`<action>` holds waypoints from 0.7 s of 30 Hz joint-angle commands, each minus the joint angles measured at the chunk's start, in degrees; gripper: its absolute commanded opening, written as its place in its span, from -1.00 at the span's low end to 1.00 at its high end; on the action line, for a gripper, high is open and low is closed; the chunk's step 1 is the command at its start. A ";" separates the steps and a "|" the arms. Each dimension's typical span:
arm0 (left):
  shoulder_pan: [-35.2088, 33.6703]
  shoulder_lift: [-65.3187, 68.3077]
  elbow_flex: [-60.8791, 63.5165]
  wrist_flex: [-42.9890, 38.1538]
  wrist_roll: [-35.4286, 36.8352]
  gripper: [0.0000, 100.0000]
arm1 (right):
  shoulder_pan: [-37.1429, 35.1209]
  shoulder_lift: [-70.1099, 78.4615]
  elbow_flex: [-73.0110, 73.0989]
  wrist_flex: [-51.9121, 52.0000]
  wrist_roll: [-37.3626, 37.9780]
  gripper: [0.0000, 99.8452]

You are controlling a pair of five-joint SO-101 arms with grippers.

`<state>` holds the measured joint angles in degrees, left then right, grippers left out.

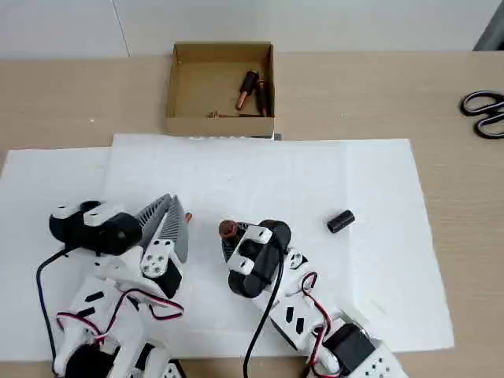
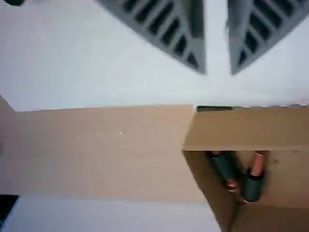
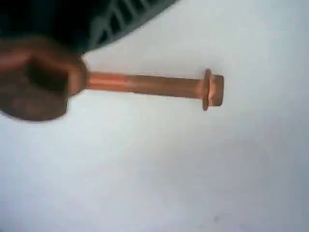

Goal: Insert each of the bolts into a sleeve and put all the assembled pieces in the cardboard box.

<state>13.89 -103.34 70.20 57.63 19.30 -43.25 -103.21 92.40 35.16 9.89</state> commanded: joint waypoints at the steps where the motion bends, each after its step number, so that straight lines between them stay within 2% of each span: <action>1: -2.55 -0.35 2.77 0.62 -0.53 -0.99 | 5.41 -0.75 0.62 -1.54 0.00 -0.99; 5: -6.07 -0.35 10.59 3.96 -1.23 -0.99 | 13.85 -0.75 3.43 -1.19 -0.18 -0.99; 8: -9.76 -0.35 14.46 5.01 -5.80 -0.99 | 19.56 -0.66 4.13 0.22 -0.53 -0.99; 12: -11.87 -0.35 19.03 5.10 -10.20 -0.99 | 26.77 -0.66 2.29 4.70 -4.84 -1.00; 17: -12.04 -0.35 22.37 5.10 -11.60 -0.99 | 28.97 -0.48 -4.31 10.68 -11.78 -1.00; 21: -12.04 -0.35 22.46 5.01 -11.34 -0.99 | 29.05 -0.48 -7.82 13.58 -13.01 -1.00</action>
<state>1.93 -103.34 92.88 62.55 8.13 -14.77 -103.21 89.85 47.74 -1.71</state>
